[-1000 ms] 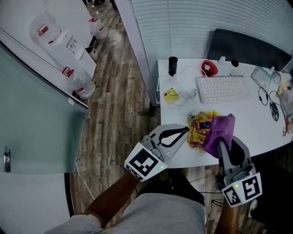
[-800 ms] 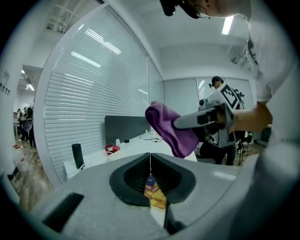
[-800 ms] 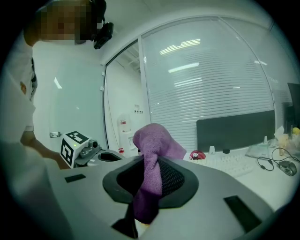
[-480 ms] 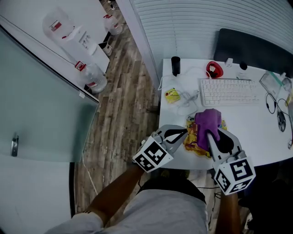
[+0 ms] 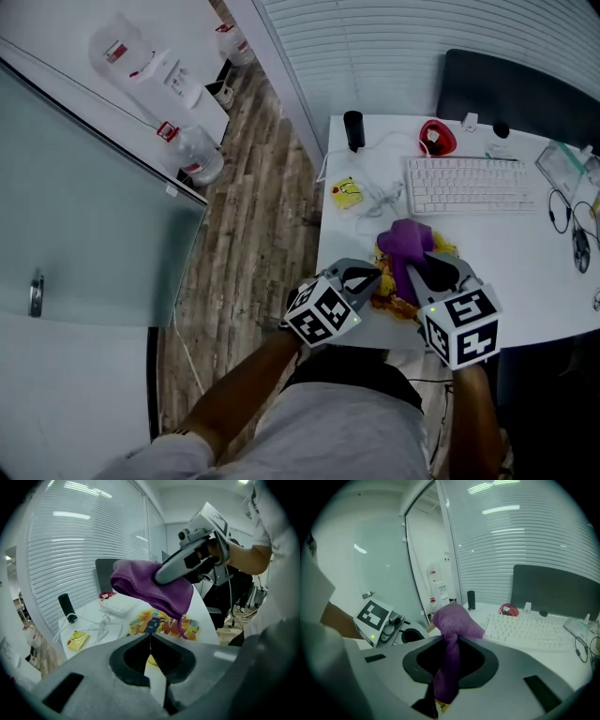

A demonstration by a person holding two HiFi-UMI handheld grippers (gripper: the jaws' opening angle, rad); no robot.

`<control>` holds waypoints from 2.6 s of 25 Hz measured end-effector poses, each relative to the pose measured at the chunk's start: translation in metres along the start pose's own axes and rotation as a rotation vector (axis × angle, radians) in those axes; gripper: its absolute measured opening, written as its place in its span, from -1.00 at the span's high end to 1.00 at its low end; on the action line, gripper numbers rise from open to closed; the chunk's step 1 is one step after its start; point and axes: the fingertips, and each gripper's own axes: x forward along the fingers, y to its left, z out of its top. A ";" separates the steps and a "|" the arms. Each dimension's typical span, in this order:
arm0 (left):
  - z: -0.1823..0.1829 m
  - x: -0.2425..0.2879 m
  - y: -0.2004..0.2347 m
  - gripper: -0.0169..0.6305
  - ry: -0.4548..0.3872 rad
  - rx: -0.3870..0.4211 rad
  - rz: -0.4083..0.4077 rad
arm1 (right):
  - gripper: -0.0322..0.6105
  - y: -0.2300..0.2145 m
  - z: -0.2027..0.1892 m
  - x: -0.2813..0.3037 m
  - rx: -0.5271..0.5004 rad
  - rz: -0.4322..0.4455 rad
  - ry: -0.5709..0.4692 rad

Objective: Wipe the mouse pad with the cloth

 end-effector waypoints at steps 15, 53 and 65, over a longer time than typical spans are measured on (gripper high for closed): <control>-0.029 0.030 0.007 0.90 0.148 0.050 -0.083 | 0.69 0.004 -0.027 0.072 -0.096 0.024 0.307; -0.038 0.036 0.003 0.90 0.207 0.051 -0.143 | 0.69 -0.109 -0.100 0.009 0.111 -0.261 0.418; -0.038 0.037 0.003 0.90 0.200 0.053 -0.149 | 0.69 -0.004 -0.073 0.050 0.100 -0.110 0.345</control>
